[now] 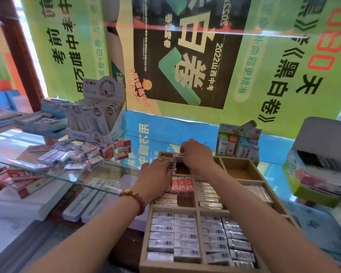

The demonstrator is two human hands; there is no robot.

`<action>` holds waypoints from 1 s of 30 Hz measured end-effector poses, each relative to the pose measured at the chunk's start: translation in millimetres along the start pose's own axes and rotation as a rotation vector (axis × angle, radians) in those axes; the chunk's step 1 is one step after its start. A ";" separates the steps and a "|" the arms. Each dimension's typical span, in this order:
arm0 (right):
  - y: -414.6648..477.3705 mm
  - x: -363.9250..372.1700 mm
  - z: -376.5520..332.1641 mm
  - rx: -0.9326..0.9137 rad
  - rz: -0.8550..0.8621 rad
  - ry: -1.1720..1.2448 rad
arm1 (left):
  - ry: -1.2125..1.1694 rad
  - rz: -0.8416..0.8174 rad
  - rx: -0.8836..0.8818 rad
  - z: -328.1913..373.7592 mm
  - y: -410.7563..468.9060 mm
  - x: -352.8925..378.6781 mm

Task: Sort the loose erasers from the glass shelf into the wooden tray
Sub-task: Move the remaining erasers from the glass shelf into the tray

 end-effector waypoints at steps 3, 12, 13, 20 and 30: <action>0.2 -0.8 1.6 0.025 0.002 0.023 | -0.002 -0.002 0.001 -0.5 -0.3 -0.3; -0.1 -17.9 -4.9 -0.062 0.059 -0.196 | -0.023 -0.001 -0.003 0.3 -1.6 -1.6; -0.9 -14.9 -7.4 -0.073 0.058 -0.211 | -0.023 -0.002 -0.003 0.5 -1.9 -1.6; -0.7 -5.9 -0.2 -0.029 0.016 -0.125 | -0.037 -0.008 -0.003 0.3 -2.6 -1.0; -2.8 -4.8 -6.5 -0.031 0.049 -0.164 | 0.005 -0.027 0.047 -3.3 4.3 4.9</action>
Point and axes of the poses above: each hand's wrist, its own y-axis towards the middle knuckle, its own x-axis out of the palm, z = x × y, the point moved 8 cm from there along y, towards the middle knuckle, and after that the axes turned 14 degrees about -y, right-handed, at the moved point
